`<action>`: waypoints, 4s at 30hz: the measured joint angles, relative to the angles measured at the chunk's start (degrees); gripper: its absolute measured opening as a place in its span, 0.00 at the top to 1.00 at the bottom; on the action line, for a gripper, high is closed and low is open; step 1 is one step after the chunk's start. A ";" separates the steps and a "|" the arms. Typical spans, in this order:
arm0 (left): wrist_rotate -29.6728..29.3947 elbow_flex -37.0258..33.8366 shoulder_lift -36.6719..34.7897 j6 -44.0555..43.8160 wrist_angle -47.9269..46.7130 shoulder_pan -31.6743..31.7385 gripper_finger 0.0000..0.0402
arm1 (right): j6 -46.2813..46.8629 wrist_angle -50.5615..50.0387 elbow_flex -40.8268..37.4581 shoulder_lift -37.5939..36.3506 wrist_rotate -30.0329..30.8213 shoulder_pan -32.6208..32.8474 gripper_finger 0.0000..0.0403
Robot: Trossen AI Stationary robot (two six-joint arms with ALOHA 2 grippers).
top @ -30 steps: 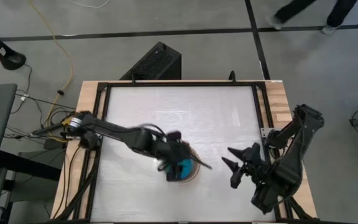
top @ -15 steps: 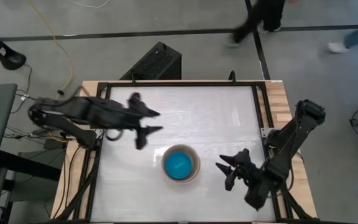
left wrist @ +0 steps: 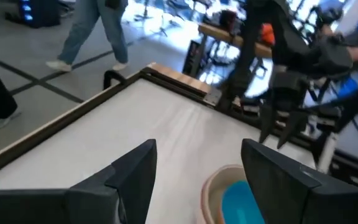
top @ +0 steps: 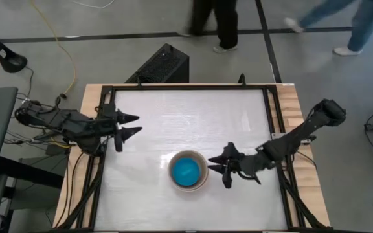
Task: Nest bowls inside each other
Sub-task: Stack the light blue bowl on top of the blue patterned bowl, then return to Home Position
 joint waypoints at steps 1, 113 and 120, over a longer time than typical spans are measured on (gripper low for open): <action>-1.03 -2.37 -1.68 -0.42 1.25 -0.21 0.44 | -0.52 2.16 -1.28 0.03 -2.55 -1.30 0.74; -6.86 -53.26 -35.81 -0.58 20.52 -0.62 0.44 | -11.74 -0.47 -44.96 -54.16 -17.06 -21.86 0.89; -4.10 -53.24 -33.23 1.30 20.52 -0.62 0.44 | -11.72 -0.63 -44.96 -48.68 -17.88 -21.86 0.89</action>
